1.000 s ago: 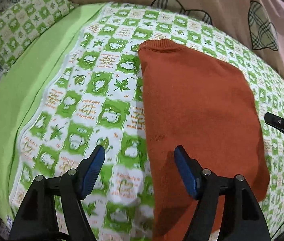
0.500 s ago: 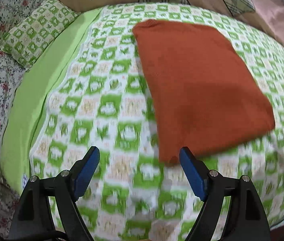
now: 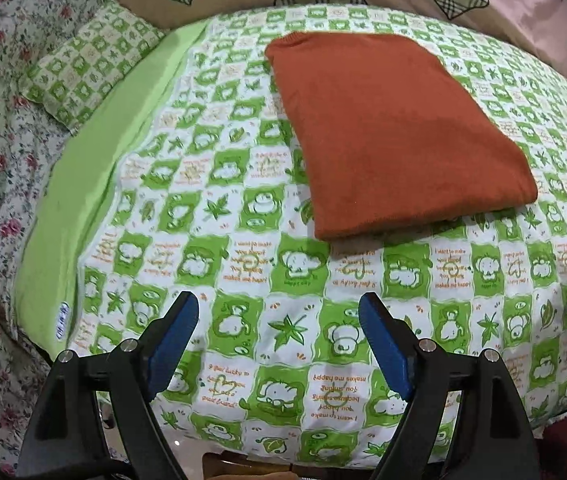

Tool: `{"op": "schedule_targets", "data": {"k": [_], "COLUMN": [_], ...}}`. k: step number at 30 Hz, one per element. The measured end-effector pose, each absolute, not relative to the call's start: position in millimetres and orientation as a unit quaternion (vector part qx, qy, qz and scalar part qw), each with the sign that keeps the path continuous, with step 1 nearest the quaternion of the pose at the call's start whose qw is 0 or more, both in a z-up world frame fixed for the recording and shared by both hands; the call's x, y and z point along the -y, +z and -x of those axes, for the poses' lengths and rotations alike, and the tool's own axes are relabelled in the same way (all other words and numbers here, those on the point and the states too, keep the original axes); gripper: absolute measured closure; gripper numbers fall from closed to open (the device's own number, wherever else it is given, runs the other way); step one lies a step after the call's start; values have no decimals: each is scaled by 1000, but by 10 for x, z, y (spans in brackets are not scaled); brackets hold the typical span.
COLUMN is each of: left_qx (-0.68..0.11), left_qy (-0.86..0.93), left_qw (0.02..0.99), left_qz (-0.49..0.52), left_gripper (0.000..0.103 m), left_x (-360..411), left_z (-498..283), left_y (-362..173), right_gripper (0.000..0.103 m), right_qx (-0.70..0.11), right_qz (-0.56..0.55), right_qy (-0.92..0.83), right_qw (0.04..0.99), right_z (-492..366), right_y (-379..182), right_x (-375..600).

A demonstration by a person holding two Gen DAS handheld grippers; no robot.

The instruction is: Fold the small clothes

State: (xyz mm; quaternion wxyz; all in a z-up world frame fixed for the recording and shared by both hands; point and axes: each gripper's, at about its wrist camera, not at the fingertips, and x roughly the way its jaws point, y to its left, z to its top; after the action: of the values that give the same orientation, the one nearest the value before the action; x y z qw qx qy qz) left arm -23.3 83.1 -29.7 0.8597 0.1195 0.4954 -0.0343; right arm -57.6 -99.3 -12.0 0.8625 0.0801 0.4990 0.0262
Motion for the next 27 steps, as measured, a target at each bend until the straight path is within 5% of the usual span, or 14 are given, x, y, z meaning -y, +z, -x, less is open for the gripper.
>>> {"op": "schedule_targets", "data": {"k": [27], "left_qx": [-481], "left_qy": [-47], "left_qw": [868], "left_qz": [-112], "left_gripper": [18], "left_x": [-505], "left_z": [-110], "left_y": [-165], "right_gripper": [21], "right_qx": [-510], "right_qz": [-71], "right_qy": [38], "right_qw": [857], "right_z": [139], "right_y": [-158], "right_x": [952]}}
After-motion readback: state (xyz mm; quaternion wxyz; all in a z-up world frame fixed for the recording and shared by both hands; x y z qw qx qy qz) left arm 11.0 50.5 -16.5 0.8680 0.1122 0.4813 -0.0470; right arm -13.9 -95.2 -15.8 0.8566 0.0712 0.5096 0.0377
